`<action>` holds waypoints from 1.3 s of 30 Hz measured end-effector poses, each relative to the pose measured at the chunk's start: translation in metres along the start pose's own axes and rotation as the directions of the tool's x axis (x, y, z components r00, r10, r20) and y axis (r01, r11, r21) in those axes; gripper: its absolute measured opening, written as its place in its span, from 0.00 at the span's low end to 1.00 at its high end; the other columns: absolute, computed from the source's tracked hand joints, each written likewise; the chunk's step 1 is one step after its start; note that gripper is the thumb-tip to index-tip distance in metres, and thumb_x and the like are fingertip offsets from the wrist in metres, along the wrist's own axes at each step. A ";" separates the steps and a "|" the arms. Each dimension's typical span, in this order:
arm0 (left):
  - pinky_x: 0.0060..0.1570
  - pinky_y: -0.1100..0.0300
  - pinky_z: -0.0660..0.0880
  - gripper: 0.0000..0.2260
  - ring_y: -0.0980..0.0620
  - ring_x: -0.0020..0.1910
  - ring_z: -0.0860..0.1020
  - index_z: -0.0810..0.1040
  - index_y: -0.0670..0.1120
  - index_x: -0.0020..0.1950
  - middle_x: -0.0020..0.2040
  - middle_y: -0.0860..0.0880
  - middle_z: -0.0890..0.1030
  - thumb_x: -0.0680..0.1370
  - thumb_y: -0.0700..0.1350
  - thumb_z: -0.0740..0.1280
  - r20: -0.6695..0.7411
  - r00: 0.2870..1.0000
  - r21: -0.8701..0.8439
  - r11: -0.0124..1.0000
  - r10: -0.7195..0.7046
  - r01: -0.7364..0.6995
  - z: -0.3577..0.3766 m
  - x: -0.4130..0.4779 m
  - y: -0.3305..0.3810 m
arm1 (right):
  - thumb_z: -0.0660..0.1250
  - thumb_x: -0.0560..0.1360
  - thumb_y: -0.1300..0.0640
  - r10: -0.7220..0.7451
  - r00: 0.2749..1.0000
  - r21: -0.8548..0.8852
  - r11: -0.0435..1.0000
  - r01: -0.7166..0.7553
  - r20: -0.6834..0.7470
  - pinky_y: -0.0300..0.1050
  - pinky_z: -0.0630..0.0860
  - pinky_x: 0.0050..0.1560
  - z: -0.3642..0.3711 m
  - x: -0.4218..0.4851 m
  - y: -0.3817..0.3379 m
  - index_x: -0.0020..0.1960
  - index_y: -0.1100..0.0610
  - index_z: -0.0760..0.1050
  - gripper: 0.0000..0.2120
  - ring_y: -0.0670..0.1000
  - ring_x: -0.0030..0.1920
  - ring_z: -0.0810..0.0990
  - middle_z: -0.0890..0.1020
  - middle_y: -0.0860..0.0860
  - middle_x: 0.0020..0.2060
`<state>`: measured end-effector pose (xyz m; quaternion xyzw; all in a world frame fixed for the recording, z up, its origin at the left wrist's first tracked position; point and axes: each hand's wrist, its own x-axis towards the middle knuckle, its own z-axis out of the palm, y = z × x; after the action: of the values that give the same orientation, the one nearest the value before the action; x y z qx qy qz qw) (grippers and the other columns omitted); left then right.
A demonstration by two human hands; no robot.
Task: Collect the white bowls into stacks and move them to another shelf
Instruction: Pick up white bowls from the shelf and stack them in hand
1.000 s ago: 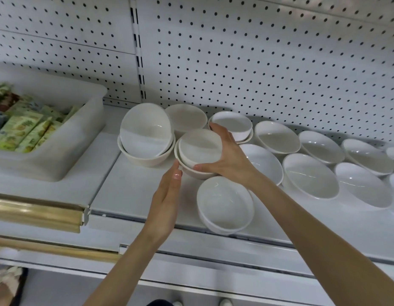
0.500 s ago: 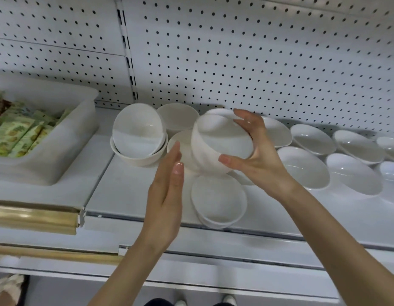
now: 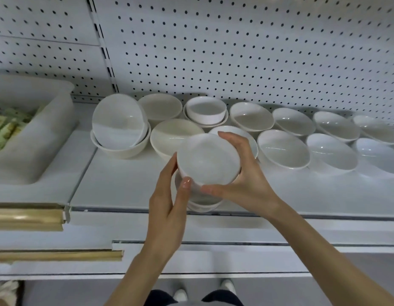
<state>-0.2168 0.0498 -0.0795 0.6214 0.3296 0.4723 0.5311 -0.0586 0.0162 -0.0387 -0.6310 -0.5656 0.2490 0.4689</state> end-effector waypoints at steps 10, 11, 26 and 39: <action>0.56 0.79 0.66 0.27 0.69 0.66 0.69 0.66 0.54 0.73 0.65 0.68 0.73 0.76 0.61 0.58 -0.023 0.999 0.016 0.999 -0.046 0.047 0.000 -0.009 -0.006 | 0.79 0.53 0.44 0.040 0.998 0.000 0.999 -0.040 0.043 0.20 0.66 0.52 0.004 -0.006 0.003 0.63 0.39 0.60 0.44 0.25 0.58 0.66 0.64 0.18 0.53; 0.56 0.79 0.66 0.28 0.68 0.66 0.69 0.66 0.54 0.73 0.66 0.68 0.72 0.75 0.61 0.57 -0.024 0.998 0.012 0.999 -0.050 0.050 0.001 -0.010 -0.007 | 0.80 0.53 0.45 0.038 0.998 -0.001 0.999 -0.038 0.047 0.20 0.65 0.52 0.004 -0.007 0.003 0.63 0.39 0.60 0.44 0.25 0.58 0.66 0.64 0.18 0.53; 0.54 0.78 0.67 0.20 0.69 0.62 0.71 0.68 0.49 0.70 0.61 0.68 0.75 0.80 0.52 0.58 -0.095 0.990 -0.093 0.991 -0.103 0.095 0.009 -0.016 -0.010 | 0.78 0.53 0.41 0.100 0.985 -0.025 0.995 -0.098 0.143 0.24 0.63 0.61 0.004 -0.006 0.012 0.66 0.32 0.51 0.50 0.29 0.66 0.61 0.60 0.28 0.65; 0.65 0.56 0.71 0.19 0.59 0.61 0.76 0.75 0.53 0.63 0.60 0.56 0.79 0.76 0.60 0.64 -0.030 0.944 -0.237 0.920 -0.328 0.312 0.009 0.012 -0.002 | 0.75 0.70 0.50 0.116 0.992 -0.172 0.979 -0.108 0.039 0.36 0.62 0.67 -0.055 0.095 0.028 0.74 0.52 0.59 0.38 0.41 0.66 0.66 0.67 0.43 0.67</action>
<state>-0.2038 0.0581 -0.0784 0.4772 0.3880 0.4351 0.6576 0.0234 0.0915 -0.0188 -0.6934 -0.5595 0.2412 0.3847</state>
